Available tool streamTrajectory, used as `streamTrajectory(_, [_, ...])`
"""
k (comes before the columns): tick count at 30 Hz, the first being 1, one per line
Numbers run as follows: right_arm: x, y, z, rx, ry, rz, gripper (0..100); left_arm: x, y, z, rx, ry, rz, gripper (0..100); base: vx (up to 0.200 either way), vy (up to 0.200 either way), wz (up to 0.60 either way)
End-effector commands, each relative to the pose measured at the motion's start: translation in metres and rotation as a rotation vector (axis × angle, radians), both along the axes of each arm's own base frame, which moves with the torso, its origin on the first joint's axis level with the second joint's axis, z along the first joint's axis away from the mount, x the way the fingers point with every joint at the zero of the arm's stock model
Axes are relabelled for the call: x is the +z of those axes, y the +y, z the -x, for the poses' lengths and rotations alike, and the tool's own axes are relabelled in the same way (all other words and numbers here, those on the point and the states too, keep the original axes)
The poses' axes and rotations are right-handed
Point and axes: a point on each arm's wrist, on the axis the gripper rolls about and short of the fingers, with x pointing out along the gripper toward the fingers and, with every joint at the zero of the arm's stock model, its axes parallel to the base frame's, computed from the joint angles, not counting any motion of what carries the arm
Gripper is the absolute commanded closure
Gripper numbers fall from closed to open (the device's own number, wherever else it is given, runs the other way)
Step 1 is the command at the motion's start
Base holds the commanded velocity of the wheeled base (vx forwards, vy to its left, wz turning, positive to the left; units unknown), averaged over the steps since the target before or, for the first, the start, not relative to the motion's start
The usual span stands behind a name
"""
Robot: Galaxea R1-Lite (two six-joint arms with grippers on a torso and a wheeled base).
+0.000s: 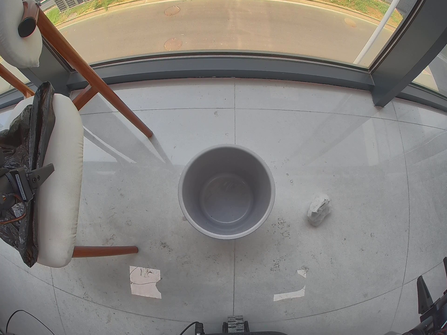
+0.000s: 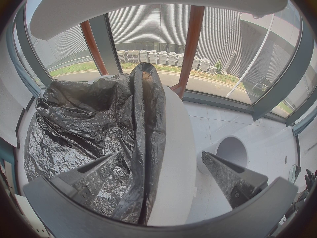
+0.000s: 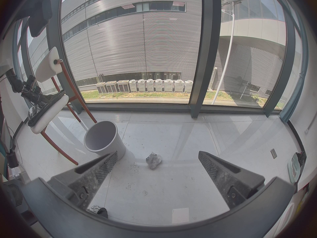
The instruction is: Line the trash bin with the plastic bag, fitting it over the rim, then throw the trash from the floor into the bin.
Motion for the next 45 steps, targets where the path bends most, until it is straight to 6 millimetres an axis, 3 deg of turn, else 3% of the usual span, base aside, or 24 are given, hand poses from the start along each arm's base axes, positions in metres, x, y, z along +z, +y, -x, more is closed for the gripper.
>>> streamTrajectory(1, [-0.005,0.0,0.0,0.001,0.006,0.0,0,0.0,0.004,-0.014,0.002,0.016,0.006,0,0.0,0.0,0.0])
streamTrajectory(9, [-0.005,0.0,0.0,0.0,0.006,0.0,0,0.0,0.011,-0.039,0.01,-0.055,-0.021,0,0.0,0.0,0.0])
streamTrajectory(28, [-0.005,0.0,0.0,0.001,0.006,0.0,0,-0.006,0.015,-0.047,0.017,-0.037,-0.02,0,0.0,0.0,0.0])
streamTrajectory(29, [-0.005,0.0,0.0,0.001,0.006,0.0,0,-0.006,0.015,-0.047,0.017,-0.039,-0.021,100,0.0,0.0,0.0])
streamTrajectory(45, [-0.005,0.0,0.0,0.0,0.006,0.0,0,-0.006,0.015,-0.044,0.032,-0.042,-0.024,100,0.0,0.0,0.0])
